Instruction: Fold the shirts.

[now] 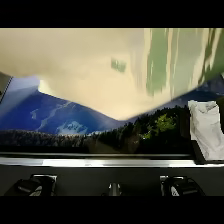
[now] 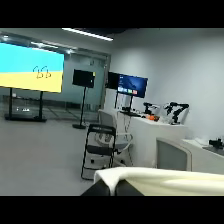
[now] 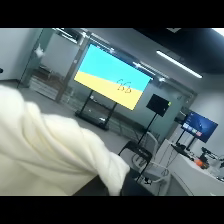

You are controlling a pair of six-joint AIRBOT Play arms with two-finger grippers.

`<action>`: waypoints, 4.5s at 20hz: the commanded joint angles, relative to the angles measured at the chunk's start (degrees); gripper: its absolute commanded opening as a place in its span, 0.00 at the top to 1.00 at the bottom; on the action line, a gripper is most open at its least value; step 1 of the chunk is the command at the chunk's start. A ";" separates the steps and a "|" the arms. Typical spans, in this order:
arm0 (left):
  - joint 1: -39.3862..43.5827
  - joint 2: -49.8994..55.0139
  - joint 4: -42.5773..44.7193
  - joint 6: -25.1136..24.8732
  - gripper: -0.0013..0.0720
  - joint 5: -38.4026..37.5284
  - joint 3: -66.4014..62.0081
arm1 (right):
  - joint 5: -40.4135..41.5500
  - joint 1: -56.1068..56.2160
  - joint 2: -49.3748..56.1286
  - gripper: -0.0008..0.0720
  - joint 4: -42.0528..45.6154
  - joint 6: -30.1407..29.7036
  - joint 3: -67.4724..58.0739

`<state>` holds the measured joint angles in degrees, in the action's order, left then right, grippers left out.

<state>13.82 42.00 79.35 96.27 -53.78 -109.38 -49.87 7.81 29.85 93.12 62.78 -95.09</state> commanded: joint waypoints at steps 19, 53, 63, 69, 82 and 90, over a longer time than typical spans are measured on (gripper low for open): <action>-6.95 32.81 4.81 7.21 0.95 -7.82 34.29 | -1.11 -0.04 47.87 0.96 -11.80 6.36 17.84; -14.69 31.15 -13.40 -6.78 0.44 -18.14 71.36 | -30.56 -20.81 47.36 0.60 -16.46 -7.61 34.69; -14.69 31.98 -14.03 -5.90 0.95 -15.15 71.17 | -24.61 -20.74 47.71 0.40 -25.33 -15.50 40.83; -14.69 28.94 -14.05 -6.32 0.95 -15.17 71.06 | -19.80 -20.74 49.94 0.40 -31.65 -16.17 45.05; -14.69 15.93 -17.86 -6.34 0.95 -12.28 58.05 | -19.82 -20.83 43.56 0.96 -34.51 -17.68 39.87; -14.71 -6.32 -12.98 -6.34 0.95 11.93 10.47 | 0.85 -20.83 6.56 0.96 -36.68 -34.27 2.51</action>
<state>-0.82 42.00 62.61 89.93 -50.85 -84.71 -59.66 -12.95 48.01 56.27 34.72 -82.59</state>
